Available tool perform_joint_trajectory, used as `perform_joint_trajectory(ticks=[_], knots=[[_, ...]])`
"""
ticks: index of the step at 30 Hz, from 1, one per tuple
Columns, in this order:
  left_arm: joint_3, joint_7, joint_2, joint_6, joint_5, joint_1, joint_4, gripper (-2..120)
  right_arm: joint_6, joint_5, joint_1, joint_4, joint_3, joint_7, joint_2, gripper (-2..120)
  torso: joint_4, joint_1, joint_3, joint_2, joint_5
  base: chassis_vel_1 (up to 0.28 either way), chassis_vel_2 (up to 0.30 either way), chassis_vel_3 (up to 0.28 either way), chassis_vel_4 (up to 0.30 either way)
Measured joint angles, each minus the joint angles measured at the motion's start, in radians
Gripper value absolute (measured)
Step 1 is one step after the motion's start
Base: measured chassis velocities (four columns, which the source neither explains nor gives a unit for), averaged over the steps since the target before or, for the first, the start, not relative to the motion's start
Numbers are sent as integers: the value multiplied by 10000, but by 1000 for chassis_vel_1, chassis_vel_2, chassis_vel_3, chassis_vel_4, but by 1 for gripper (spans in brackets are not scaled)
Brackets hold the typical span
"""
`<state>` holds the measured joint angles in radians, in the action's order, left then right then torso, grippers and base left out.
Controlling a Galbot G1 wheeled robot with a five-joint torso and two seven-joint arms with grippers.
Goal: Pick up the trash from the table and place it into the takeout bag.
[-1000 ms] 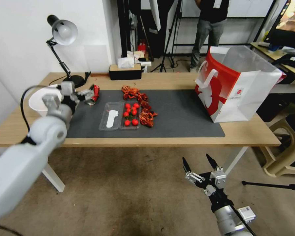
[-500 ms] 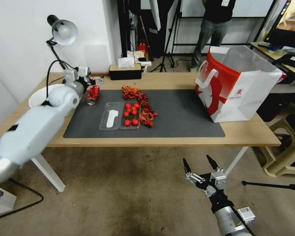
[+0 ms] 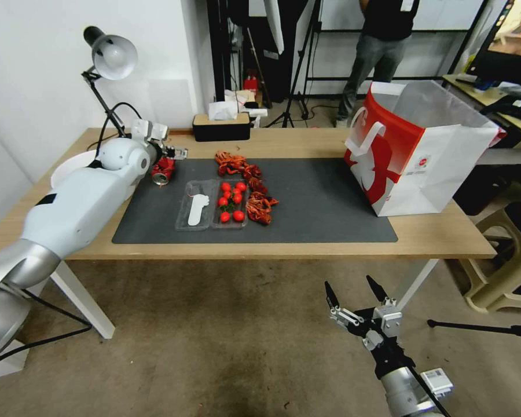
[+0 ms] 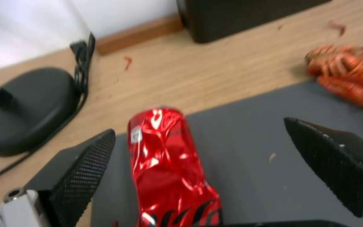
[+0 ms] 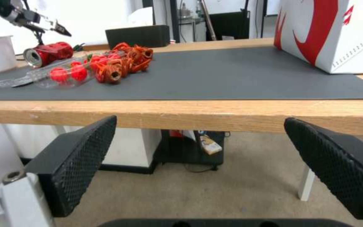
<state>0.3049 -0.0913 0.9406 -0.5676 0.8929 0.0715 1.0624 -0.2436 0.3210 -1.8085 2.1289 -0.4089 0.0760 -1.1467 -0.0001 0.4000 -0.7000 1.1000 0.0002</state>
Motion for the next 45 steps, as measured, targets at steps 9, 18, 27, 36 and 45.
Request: perform_joint_trajectory(ticks=[9,18,27,36,45], knots=[[224,166,553,-616,45,-415,-1294,100,-72,1,-65,-12,-29,-18,38,100,0,0,0,-1,-2,0,0,0,0],[64,-176,739,-1003,43,-518,-1807,100,-143,-31,-143,-31,-45,-49,32,100,2,0,1,-1,-2,0,0,0,0],[-78,-175,854,-1158,47,-554,-2115,100,-144,-30,-99,-34,-40,-49,63,100,1,0,0,0,-3,0,0,0,0],[-331,-159,882,-1455,-27,-412,-2230,100,-108,-10,-50,-53,-32,-34,99,100,1,-1,1,-1,-3,0,0,0,0],[-331,-226,1025,-1475,148,-415,-2343,100,-94,4,-30,-51,-29,-18,105,100,1,-2,1,0,-2,0,0,0,0]])
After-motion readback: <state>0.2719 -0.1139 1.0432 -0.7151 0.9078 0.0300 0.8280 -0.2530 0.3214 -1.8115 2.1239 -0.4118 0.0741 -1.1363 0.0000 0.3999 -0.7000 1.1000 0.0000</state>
